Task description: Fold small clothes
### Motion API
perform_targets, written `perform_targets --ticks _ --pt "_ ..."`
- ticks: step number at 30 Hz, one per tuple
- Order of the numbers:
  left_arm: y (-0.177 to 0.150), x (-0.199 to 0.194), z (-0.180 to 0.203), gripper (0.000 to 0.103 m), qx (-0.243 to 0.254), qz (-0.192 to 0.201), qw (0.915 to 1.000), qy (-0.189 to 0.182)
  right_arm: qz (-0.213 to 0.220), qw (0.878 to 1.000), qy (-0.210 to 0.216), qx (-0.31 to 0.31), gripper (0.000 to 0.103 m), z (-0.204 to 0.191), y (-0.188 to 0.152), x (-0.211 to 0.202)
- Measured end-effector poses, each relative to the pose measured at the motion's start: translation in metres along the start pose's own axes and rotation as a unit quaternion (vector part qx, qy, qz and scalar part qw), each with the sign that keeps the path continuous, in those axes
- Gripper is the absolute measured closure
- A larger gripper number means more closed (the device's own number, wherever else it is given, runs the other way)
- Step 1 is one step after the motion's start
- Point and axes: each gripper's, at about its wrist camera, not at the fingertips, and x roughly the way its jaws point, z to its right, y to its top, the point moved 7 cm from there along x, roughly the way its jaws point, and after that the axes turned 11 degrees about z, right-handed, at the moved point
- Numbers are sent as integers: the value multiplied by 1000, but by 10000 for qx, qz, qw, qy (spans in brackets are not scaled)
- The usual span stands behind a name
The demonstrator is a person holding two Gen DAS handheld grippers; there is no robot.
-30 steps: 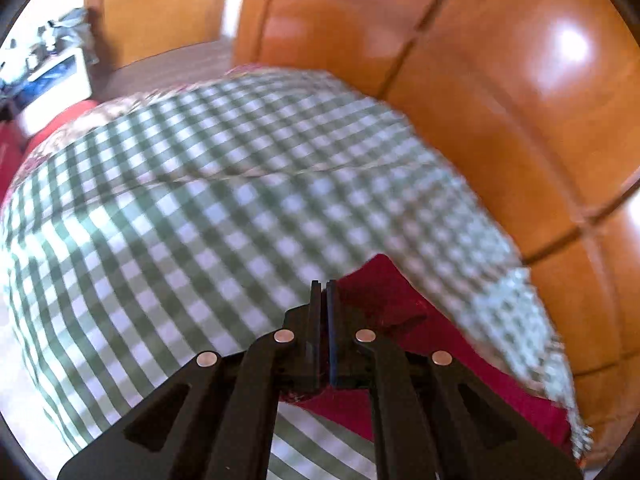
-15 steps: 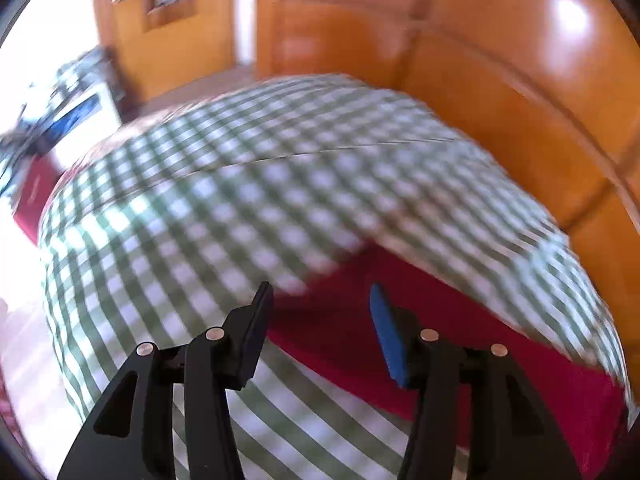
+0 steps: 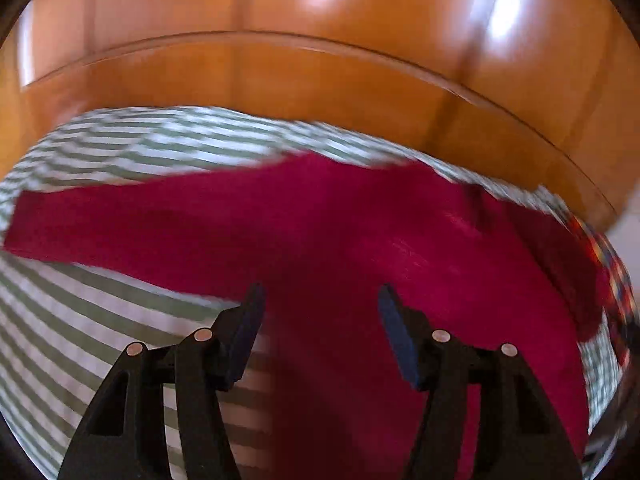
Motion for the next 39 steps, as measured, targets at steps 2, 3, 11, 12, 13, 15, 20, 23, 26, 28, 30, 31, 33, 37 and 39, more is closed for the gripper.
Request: perform_targets --ticks 2,3,11,12,13,15,20,23,26,28,30,31,33,37,39 --pt "-19 8 37 44 64 -217 9992 -316 14 10000 30 -21 47 7 18 11" --pt "-28 12 50 44 99 -320 9985 -425 17 10000 40 -33 47 8 26 18" --pt "-73 18 114 36 822 -695 9934 -396 -584 9957 263 -669 65 -14 41 87" --pt "-74 19 116 35 910 -691 9928 -371 -648 9947 301 -735 77 -16 40 88" --pt "-75 18 117 35 985 -690 9922 -331 -654 9942 327 -786 94 -16 39 83" --pt "-77 18 119 34 958 -714 9923 -336 -516 9948 358 -806 99 -17 42 68" --pt "-77 21 111 33 802 -728 9933 -399 201 9968 317 -704 100 -1 80 1" --pt "-78 27 110 32 798 -717 9934 -394 505 9970 -80 -579 100 19 113 -23" --pt "-77 30 110 31 754 -733 9936 -416 380 9960 -717 -379 100 47 131 -14" --pt "-76 32 109 30 734 -748 9936 -419 45 9949 -1003 -8 100 67 132 8" --pt "-75 34 109 30 739 -764 9935 -406 -187 9938 -1081 180 100 77 128 32" --pt "-74 35 109 30 734 -776 9935 -396 -192 9948 -962 264 100 79 128 42" --pt "-74 35 109 30 705 -787 9936 -403 -47 9961 -645 604 93 81 132 47" --pt "-74 35 108 30 727 -767 9935 -412 543 9915 -504 1068 40 94 139 19" --pt "-75 36 108 28 726 -752 9936 -424 608 9906 -407 1155 40 100 135 4"
